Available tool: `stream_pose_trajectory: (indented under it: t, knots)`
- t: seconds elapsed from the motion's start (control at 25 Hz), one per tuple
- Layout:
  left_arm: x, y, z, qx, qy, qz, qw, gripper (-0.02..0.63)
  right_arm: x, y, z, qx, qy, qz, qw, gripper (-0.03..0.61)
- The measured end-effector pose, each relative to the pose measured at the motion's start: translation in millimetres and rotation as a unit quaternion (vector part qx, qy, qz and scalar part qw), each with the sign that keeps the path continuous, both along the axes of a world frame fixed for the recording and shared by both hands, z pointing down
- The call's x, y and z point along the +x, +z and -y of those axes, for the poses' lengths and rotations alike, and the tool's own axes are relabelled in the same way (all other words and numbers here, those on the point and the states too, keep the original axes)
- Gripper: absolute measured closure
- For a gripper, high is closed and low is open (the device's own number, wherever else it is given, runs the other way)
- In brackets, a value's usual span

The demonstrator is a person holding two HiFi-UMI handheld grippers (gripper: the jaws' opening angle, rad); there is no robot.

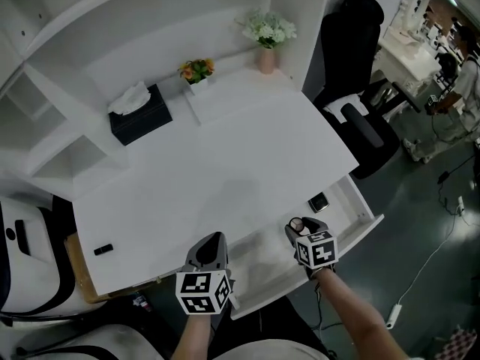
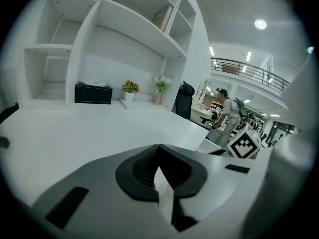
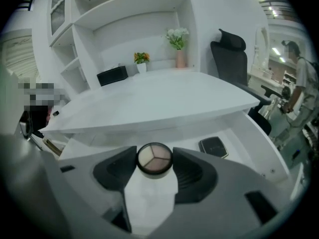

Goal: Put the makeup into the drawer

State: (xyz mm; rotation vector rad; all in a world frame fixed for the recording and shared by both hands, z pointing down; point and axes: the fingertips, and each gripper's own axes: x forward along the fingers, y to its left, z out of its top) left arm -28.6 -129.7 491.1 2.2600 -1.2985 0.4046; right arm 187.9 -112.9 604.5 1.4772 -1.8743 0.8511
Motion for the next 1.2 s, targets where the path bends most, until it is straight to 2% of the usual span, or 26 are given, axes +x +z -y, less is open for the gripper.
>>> stream_pose_trajectory:
  t: [0.36, 1.2]
  knots:
    - [-27, 9, -2, -0.014, -0.054, 0.007, 0.9984, 0.611, -16, 33, 17, -0.033, -0.044, -0.021, 0.998, 0.350]
    - [-59, 25, -16, -0.036, -0.125, 0.019, 0.9913, 0.611, -18, 83, 31, -0.063, -0.071, -0.050, 0.994, 0.350]
